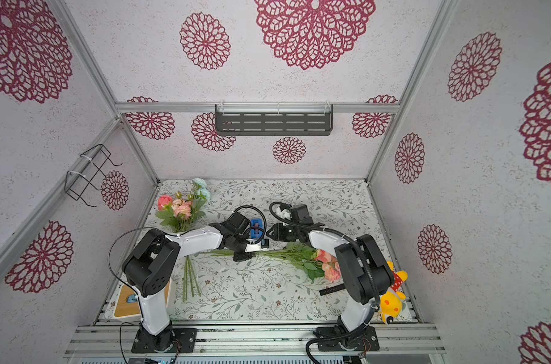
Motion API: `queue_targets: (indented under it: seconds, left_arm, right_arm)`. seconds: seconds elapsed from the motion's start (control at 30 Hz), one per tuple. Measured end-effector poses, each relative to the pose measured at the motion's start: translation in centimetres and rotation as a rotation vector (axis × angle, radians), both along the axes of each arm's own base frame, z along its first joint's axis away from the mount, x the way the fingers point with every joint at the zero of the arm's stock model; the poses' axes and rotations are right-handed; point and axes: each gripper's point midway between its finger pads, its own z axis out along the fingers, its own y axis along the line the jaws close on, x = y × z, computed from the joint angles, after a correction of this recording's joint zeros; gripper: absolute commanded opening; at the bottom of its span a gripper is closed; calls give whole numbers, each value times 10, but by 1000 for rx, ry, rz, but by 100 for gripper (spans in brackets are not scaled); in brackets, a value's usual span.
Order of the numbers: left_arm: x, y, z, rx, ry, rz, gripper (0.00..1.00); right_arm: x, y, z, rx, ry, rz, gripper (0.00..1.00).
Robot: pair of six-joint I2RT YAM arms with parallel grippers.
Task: Wrap bouquets with tape
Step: Tear off the tape using the Tape Cutter, then wrap the tape around the bouquet.
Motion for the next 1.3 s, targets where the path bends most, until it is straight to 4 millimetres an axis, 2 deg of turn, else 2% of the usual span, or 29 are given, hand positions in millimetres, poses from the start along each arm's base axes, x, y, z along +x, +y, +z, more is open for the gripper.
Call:
queue_targets:
  seconds: [0.2,0.37,0.5,0.67,0.87,1.17,1.3]
  left_arm:
    - [8,-11,18,-55,43,83,0]
    - [22,-26,55,-139,99,164,0]
    - [33,-36,84,-208,126,213,0]
    - [31,-42,95,-250,179,238,0]
    - [26,-45,102,-294,260,287,0]
    - [35,-58,152,-465,273,363,0]
    - [38,-62,168,-526,288,388,0]
  right_arm:
    - [25,-50,64,-38,-115,-178,41]
    - [21,-74,125,-15,-259,-250,43]
    - [18,-92,150,3,-333,-300,44]
    - [6,-101,146,2,-352,-319,42]
    - [-14,-91,138,87,-387,-251,35]
    - [-40,-69,112,179,-387,-156,32]
    - [-51,-63,99,196,-406,-134,30]
